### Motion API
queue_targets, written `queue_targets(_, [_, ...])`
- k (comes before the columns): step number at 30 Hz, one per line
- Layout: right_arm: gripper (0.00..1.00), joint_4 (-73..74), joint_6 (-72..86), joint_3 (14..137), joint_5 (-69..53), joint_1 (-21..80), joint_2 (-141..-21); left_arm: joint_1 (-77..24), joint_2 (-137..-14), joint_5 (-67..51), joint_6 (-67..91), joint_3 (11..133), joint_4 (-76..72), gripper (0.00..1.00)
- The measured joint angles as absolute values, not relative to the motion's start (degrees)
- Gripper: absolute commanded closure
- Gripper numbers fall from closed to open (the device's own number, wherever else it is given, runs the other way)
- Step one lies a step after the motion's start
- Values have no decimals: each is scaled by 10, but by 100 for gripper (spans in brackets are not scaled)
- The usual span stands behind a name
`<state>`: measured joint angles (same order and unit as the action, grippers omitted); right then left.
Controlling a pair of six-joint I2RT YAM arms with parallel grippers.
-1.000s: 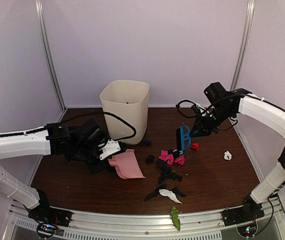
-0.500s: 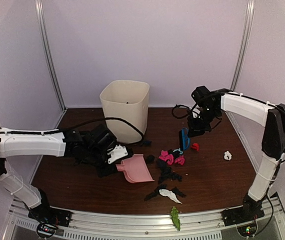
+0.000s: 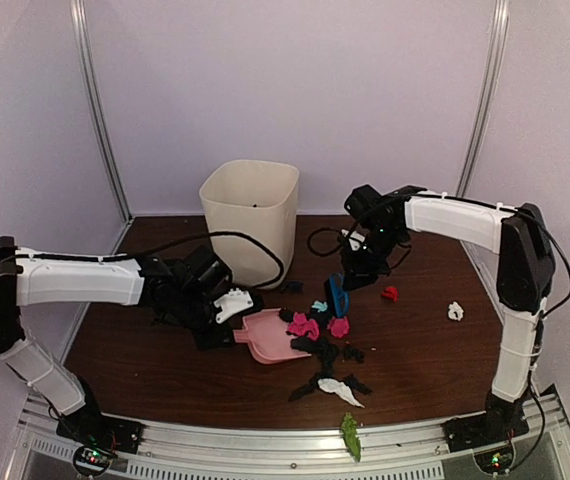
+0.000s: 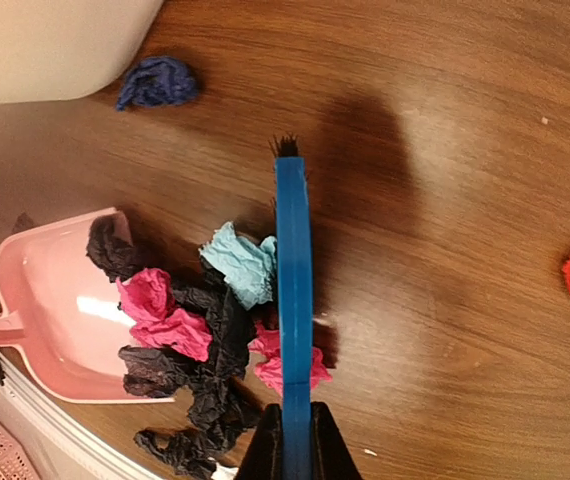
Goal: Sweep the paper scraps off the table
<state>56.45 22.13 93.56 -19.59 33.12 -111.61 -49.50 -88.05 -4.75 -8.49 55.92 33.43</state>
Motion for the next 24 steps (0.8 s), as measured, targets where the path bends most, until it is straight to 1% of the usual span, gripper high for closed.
queue_targets(5, [100,541,229,946,-250,351,-1136,-494,-890,-53,-92,559,328,98])
queue_targets(12, [100,505,243,946,-346,355,-1133,-494,-890,-59,-100,559,321,98])
queue_targets(17, [100,509,247,946,-343,343,-1104,-494,-884,-61,-105,554,314,98])
queue_targets(24, [100,539,243,942,-292,328,-1045,-494,-874,-62,-107,531,303,98])
